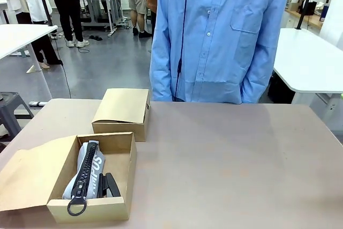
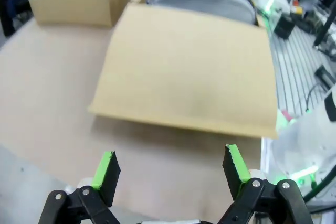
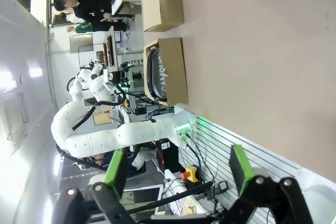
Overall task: Place items inside the box.
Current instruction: Close the lid of the Mailer Box closest to the robot.
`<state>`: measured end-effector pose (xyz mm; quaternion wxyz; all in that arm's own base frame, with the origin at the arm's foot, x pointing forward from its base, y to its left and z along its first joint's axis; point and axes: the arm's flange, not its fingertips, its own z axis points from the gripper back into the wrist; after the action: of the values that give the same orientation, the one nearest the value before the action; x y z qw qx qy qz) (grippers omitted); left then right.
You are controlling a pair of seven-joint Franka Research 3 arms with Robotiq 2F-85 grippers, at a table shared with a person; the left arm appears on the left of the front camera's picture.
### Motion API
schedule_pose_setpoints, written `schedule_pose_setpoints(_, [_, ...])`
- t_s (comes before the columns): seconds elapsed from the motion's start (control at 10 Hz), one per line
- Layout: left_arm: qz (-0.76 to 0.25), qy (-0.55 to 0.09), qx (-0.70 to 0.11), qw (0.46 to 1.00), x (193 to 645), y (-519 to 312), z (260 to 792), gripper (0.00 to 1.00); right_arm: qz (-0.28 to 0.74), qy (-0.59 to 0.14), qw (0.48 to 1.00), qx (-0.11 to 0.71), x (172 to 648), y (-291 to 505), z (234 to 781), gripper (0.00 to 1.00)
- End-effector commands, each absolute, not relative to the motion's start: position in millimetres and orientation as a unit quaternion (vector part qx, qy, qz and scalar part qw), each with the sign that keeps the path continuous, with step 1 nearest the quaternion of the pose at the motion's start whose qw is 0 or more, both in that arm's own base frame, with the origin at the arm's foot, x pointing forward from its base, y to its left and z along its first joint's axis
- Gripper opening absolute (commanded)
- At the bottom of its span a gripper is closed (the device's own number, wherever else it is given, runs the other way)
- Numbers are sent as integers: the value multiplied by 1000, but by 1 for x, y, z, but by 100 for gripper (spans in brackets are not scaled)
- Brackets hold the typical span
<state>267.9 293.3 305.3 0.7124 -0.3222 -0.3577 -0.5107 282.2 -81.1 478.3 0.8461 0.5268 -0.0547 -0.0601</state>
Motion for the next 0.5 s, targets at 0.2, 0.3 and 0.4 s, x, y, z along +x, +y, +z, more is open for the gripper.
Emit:
schedule_pose_setpoints(0.2, [-515, -280, -304, 752, 270, 290, 271, 100, -61, -57, 841, 535, 283, -80, 483, 100])
schedule_pose_setpoints(0.3, [-513, -271, -301, 757, 272, 289, 265, 100, -61, -57, 841, 535, 283, -80, 483, 100])
schedule_pose_setpoints(0.4, [-510, -284, -308, 752, 276, 285, 264, 100, -61, -57, 841, 535, 283, -80, 483, 100])
